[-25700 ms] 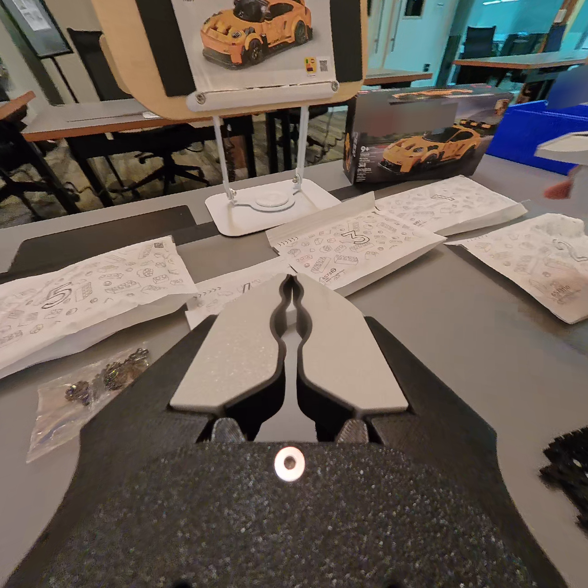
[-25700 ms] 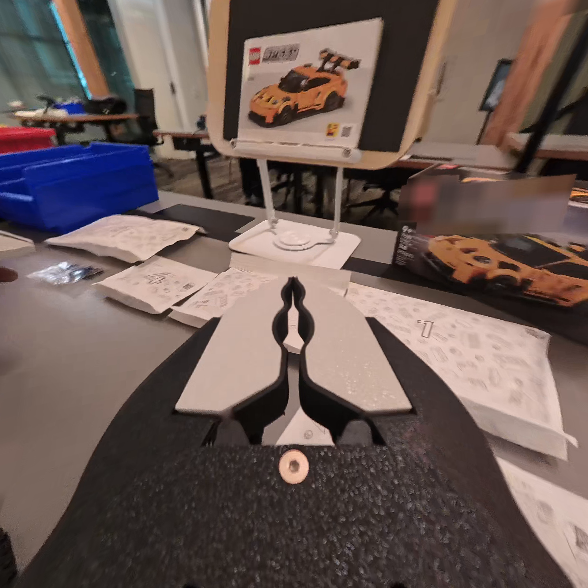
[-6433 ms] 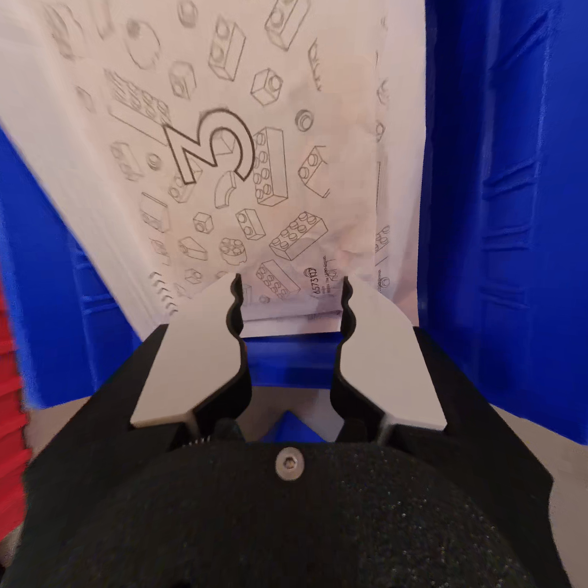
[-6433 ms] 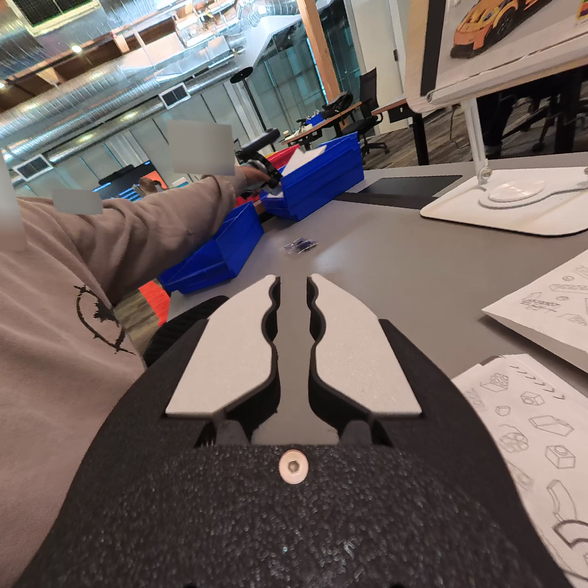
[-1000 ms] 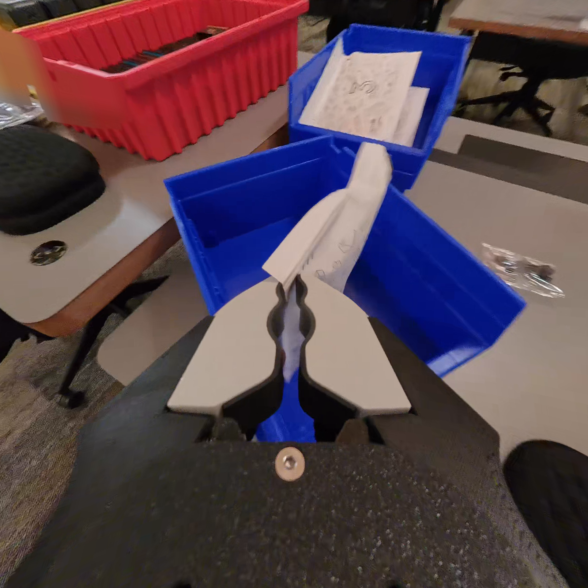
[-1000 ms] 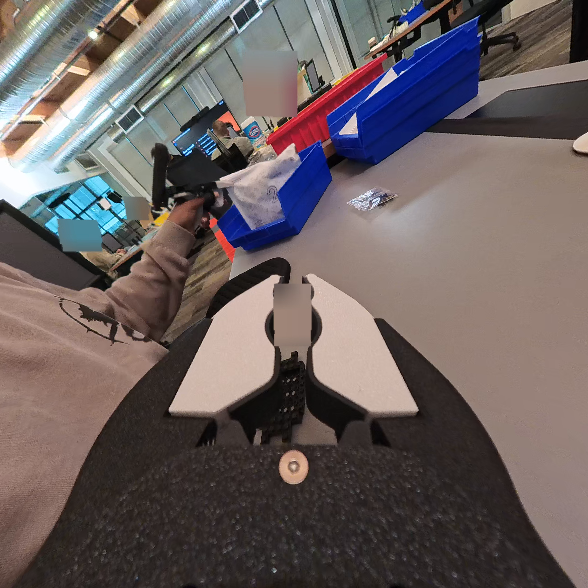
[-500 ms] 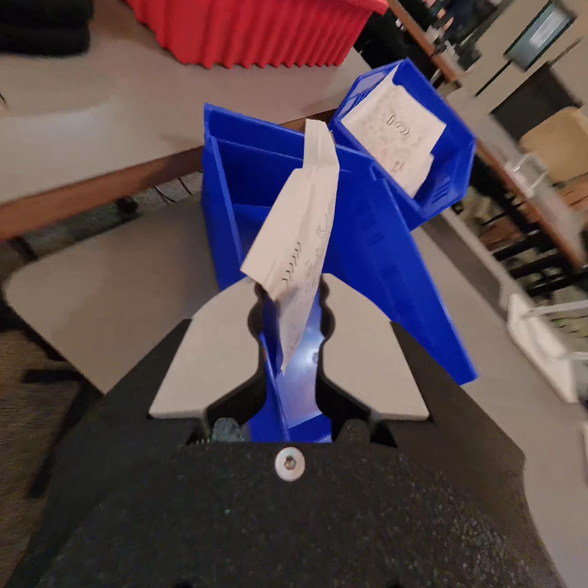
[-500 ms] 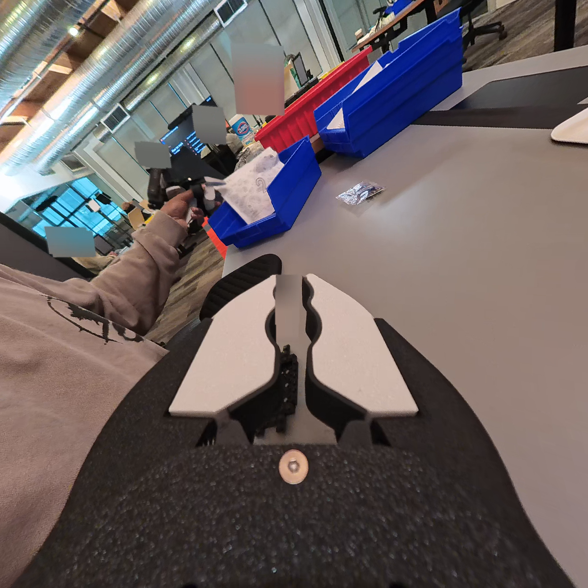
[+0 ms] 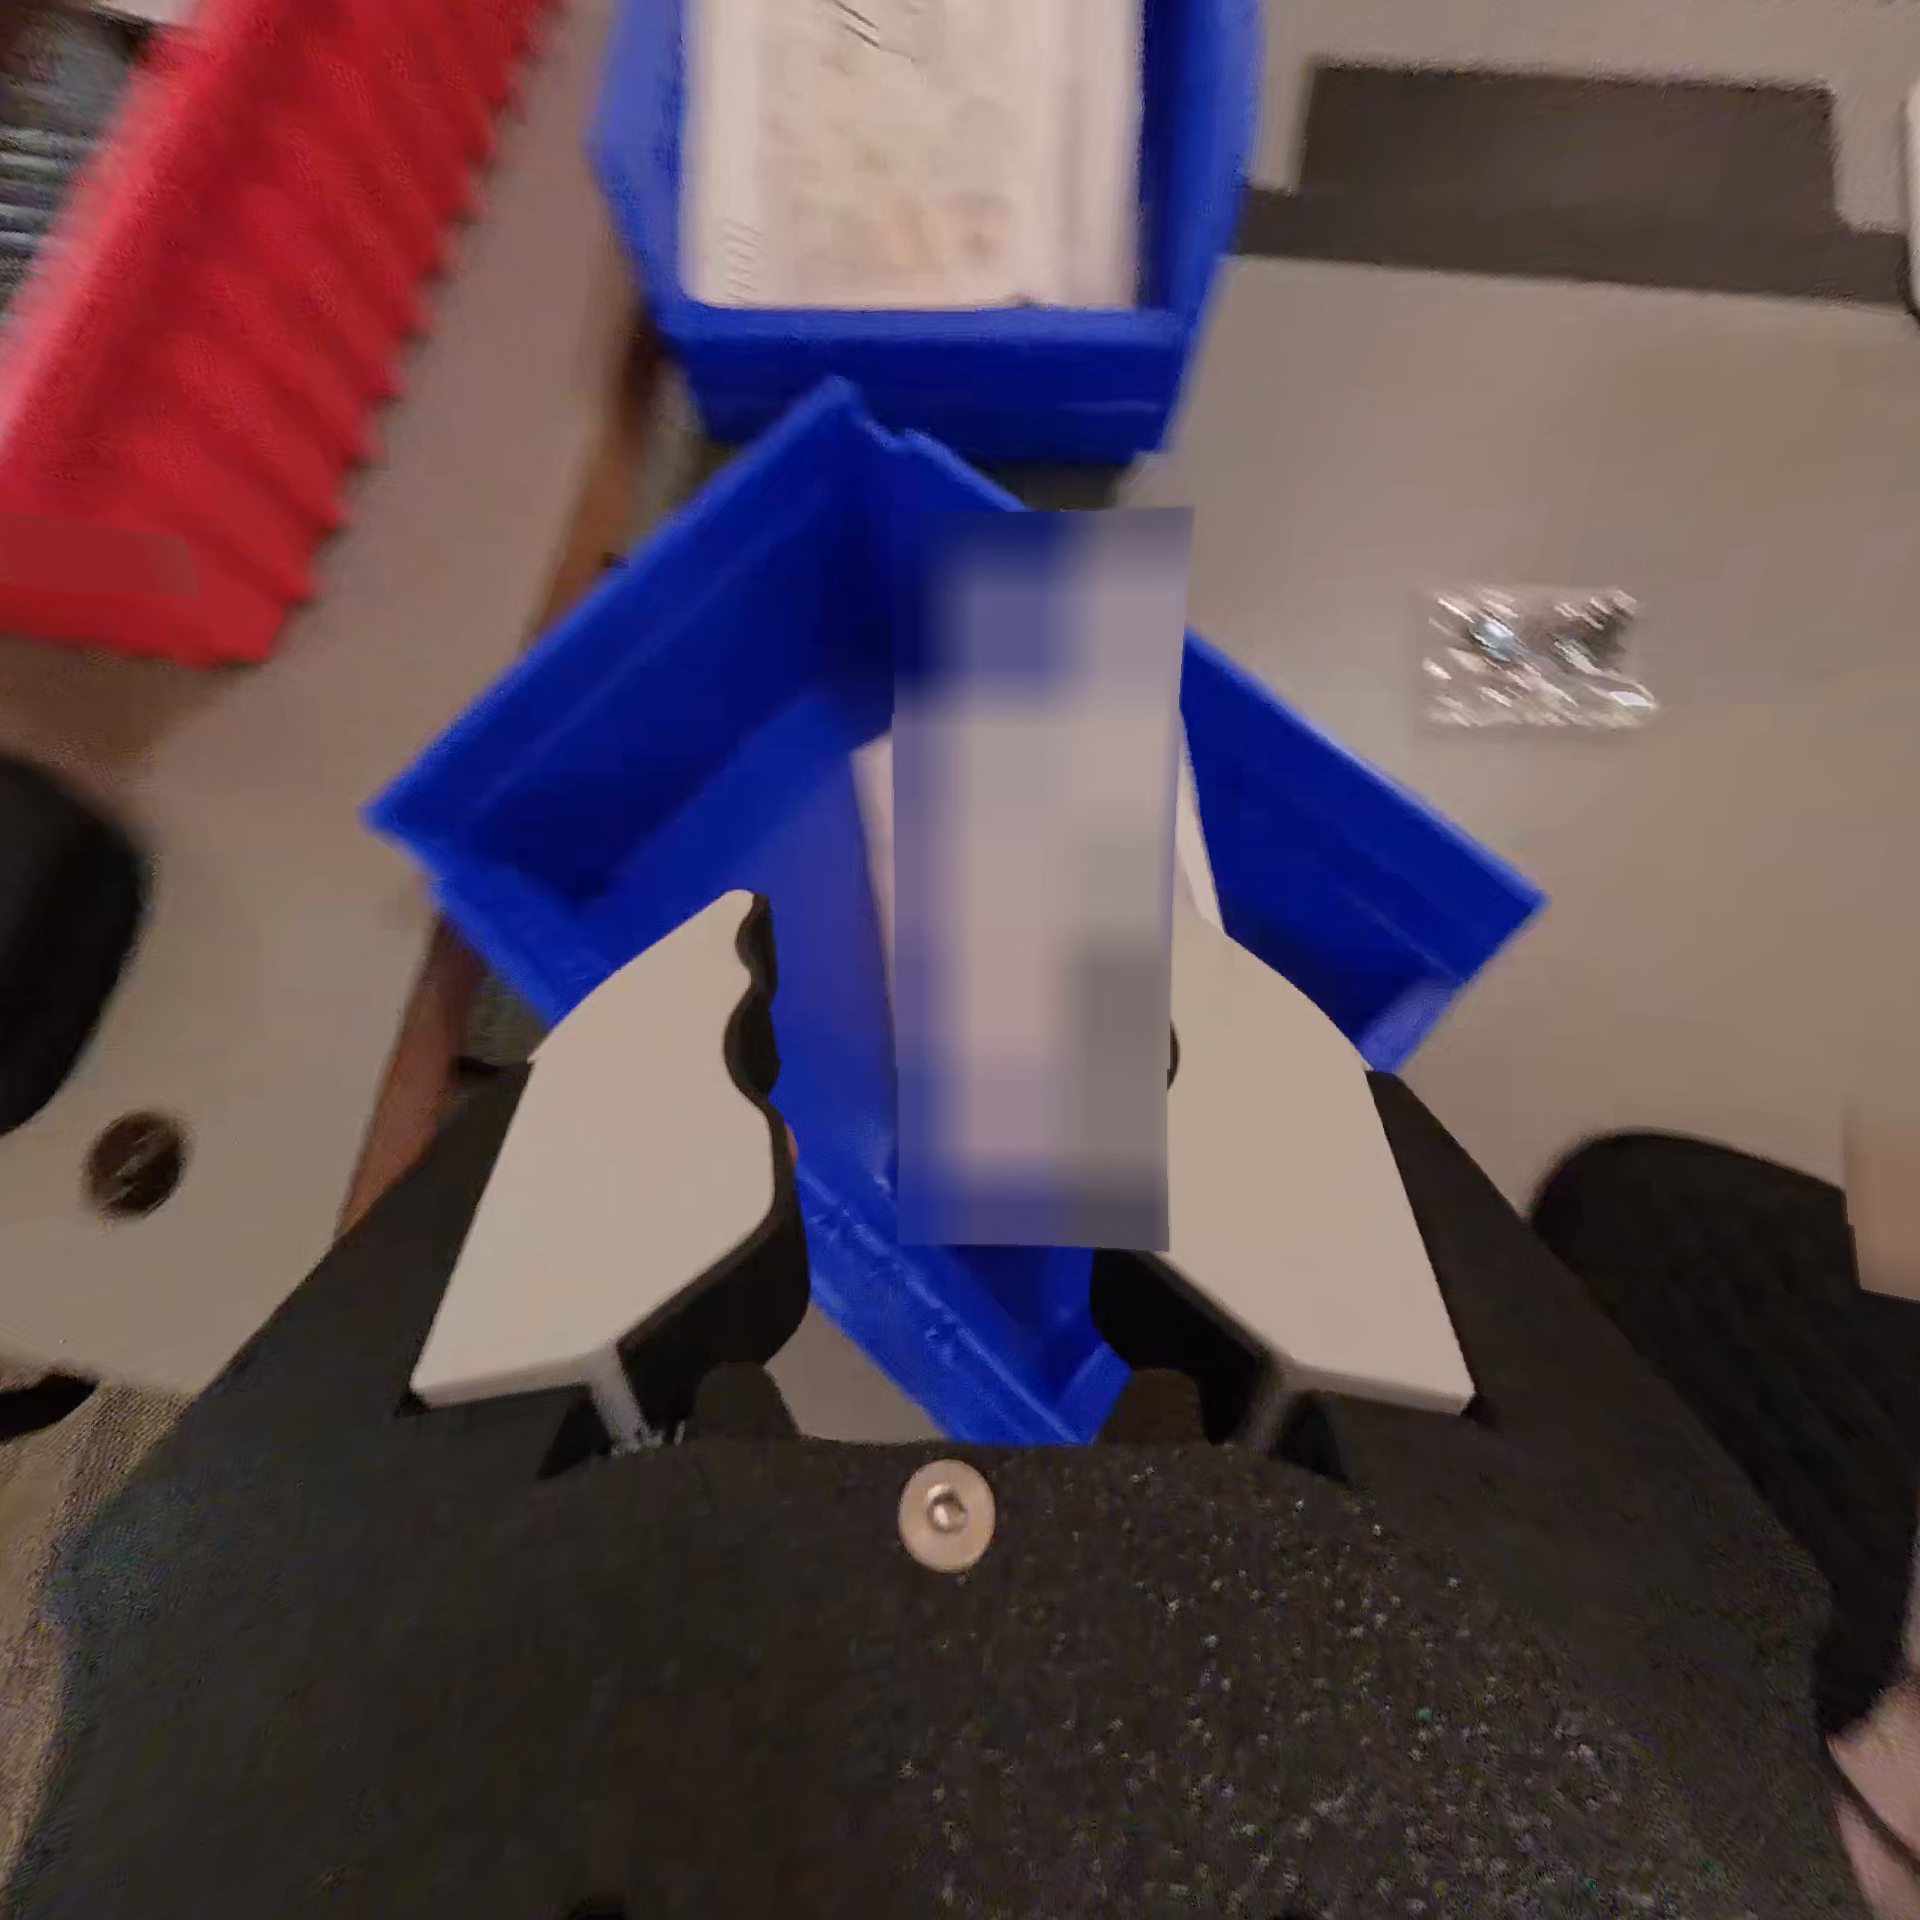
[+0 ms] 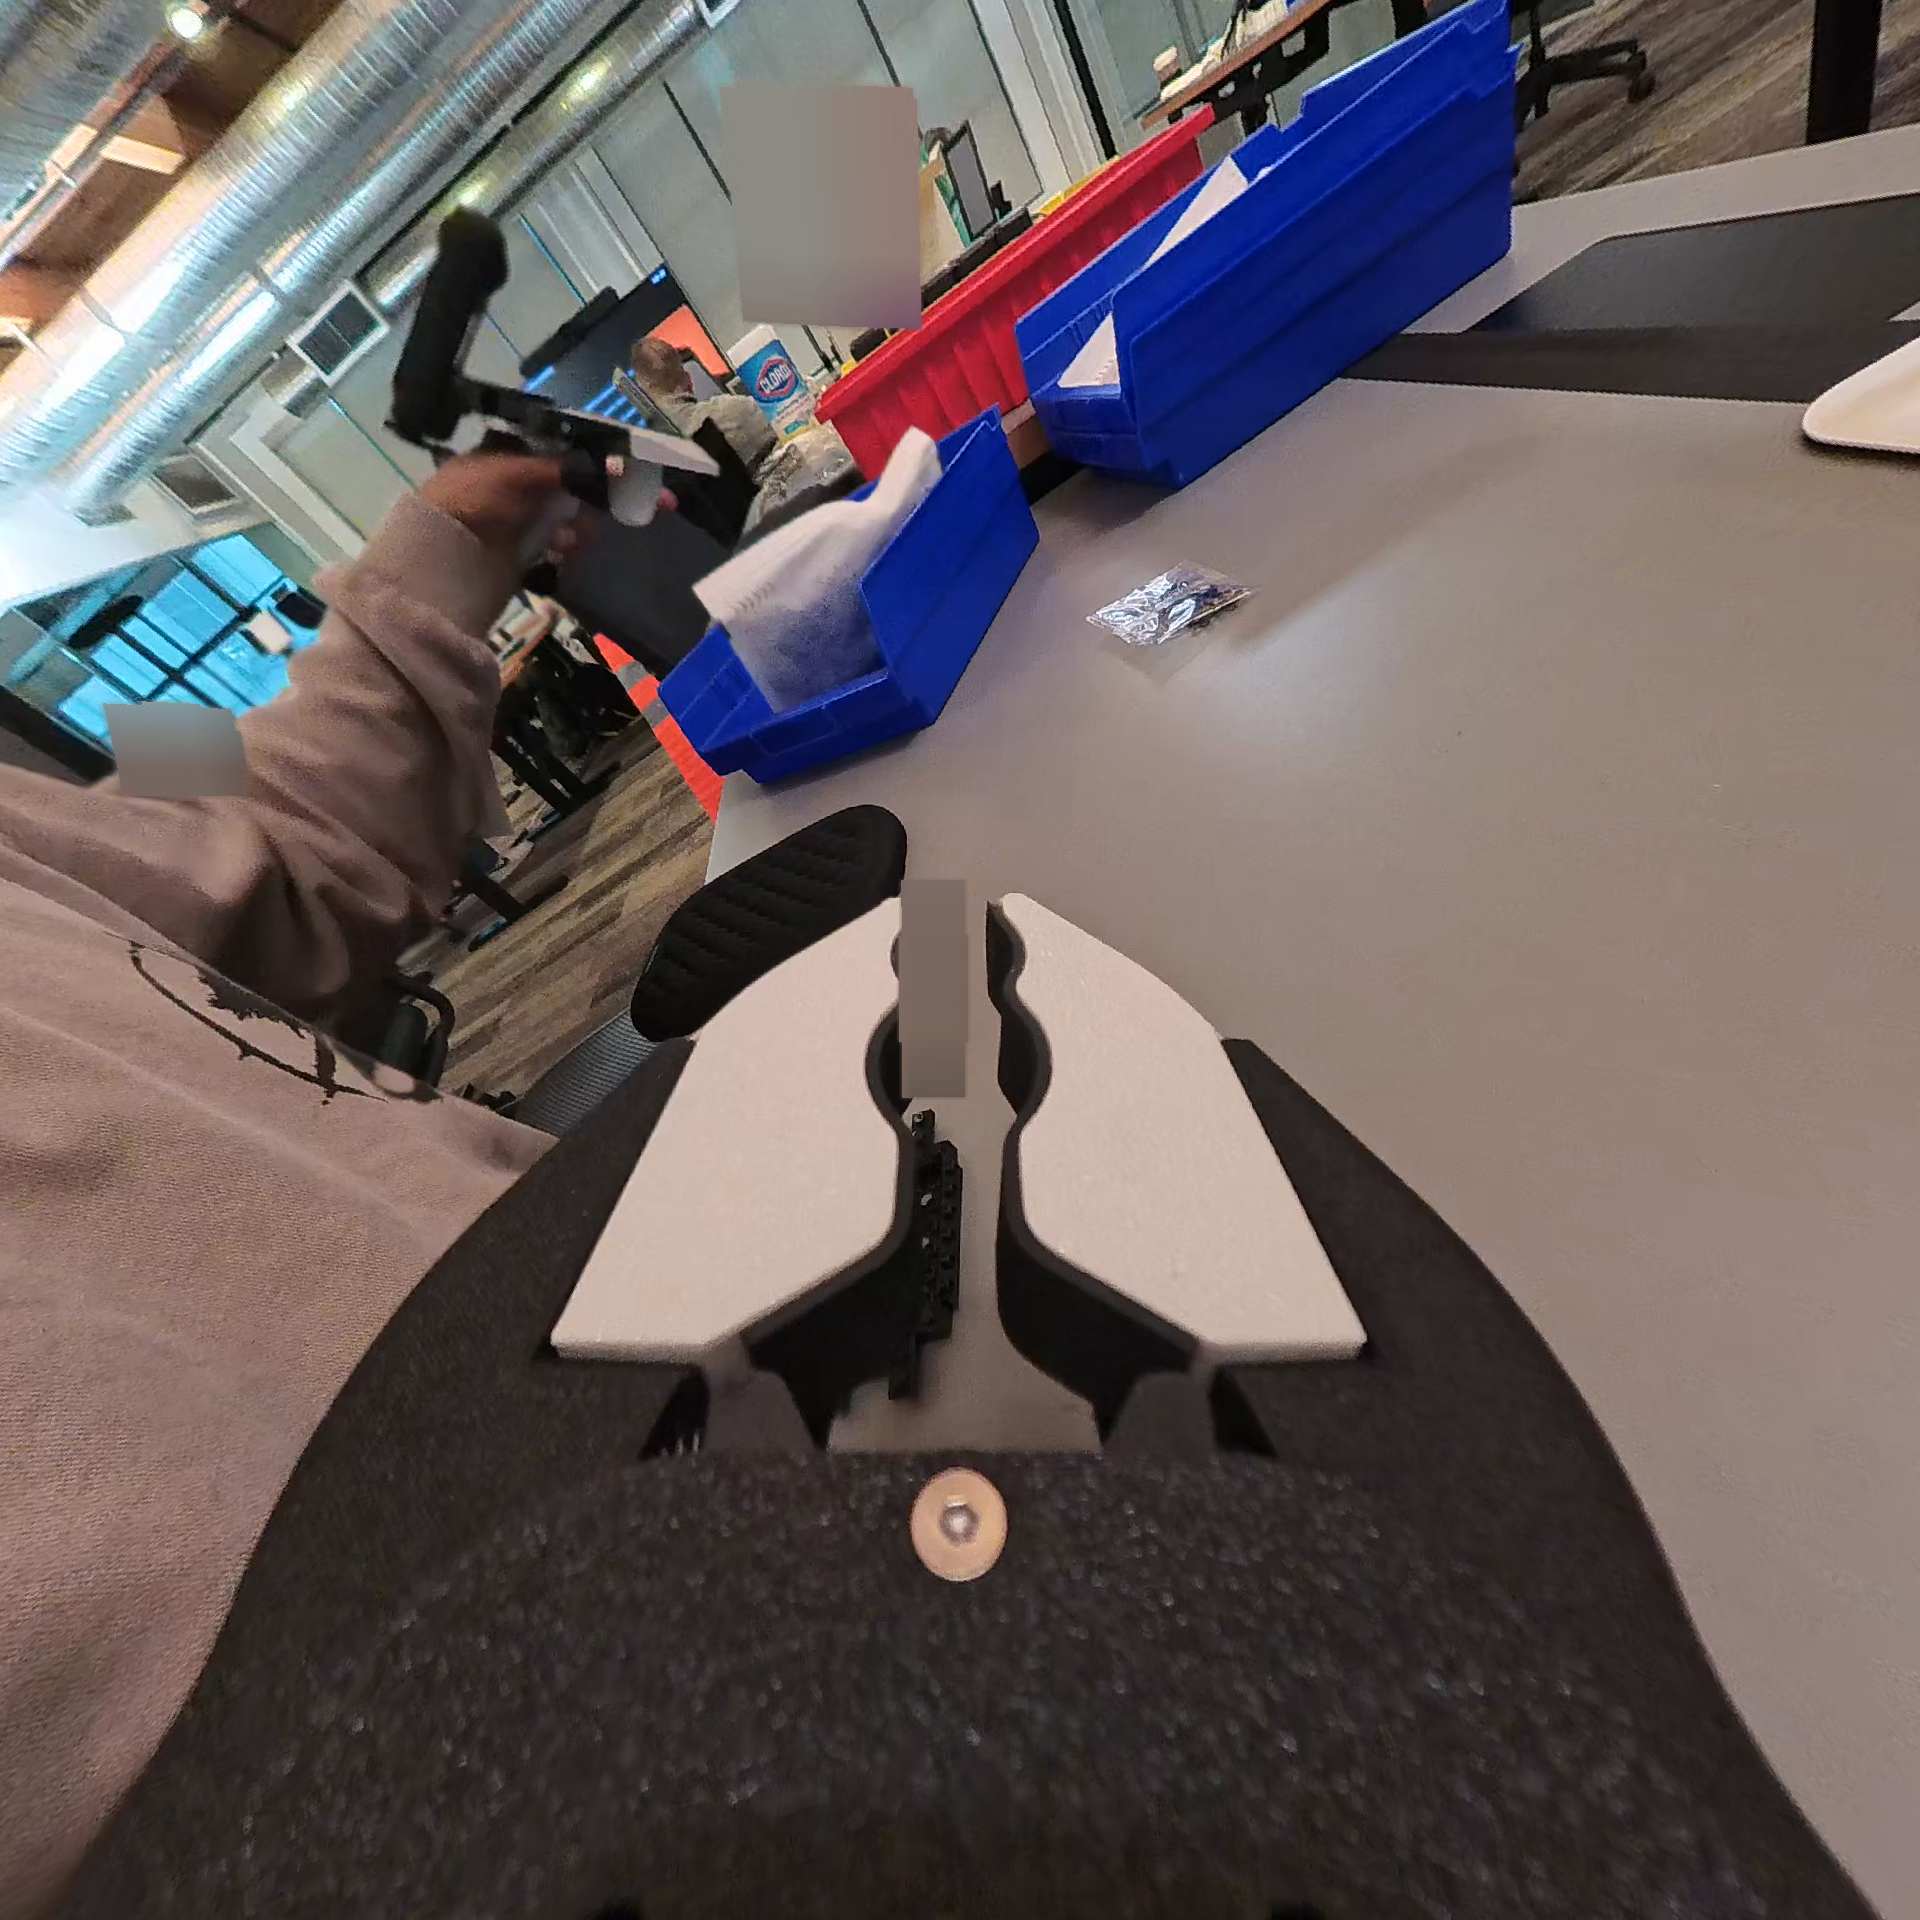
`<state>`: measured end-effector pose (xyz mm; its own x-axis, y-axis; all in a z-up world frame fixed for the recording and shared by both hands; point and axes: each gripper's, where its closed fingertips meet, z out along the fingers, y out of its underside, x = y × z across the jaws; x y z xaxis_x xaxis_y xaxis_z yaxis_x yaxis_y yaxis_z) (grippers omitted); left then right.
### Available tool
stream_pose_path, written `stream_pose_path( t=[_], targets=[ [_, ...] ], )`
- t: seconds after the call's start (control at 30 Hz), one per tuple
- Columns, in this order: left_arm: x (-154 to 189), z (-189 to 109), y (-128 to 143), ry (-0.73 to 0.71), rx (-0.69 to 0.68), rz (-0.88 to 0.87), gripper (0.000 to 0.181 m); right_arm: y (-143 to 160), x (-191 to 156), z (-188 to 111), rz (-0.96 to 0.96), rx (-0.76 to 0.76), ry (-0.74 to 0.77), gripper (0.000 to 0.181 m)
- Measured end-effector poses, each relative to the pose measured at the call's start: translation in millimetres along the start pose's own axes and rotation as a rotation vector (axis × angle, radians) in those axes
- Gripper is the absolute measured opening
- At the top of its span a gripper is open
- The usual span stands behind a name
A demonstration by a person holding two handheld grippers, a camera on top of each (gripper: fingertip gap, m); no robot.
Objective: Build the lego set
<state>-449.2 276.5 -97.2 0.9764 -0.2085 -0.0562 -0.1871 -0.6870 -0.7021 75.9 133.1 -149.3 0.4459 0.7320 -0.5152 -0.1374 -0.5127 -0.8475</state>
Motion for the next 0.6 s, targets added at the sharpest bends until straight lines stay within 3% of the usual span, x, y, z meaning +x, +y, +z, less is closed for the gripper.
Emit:
stream_pose_path(
  t=[0.17, 0.43, 0.6],
  targets=[
    [51, 52, 12, 0.217, -0.308, 0.106, 0.076, 3, 0, 2, -0.003, -0.013, 0.004, 0.01],
    [67, 112, 47, 0.143, -0.511, 0.144, 0.061, 2, 3, -2, -0.007, -0.009, 0.017, 0.01],
    [75, 126, 89, 0.103, -0.628, 0.34, 0.071, 2, 2, -4, -0.016, -0.01, 0.019, 0.01]
  ],
)
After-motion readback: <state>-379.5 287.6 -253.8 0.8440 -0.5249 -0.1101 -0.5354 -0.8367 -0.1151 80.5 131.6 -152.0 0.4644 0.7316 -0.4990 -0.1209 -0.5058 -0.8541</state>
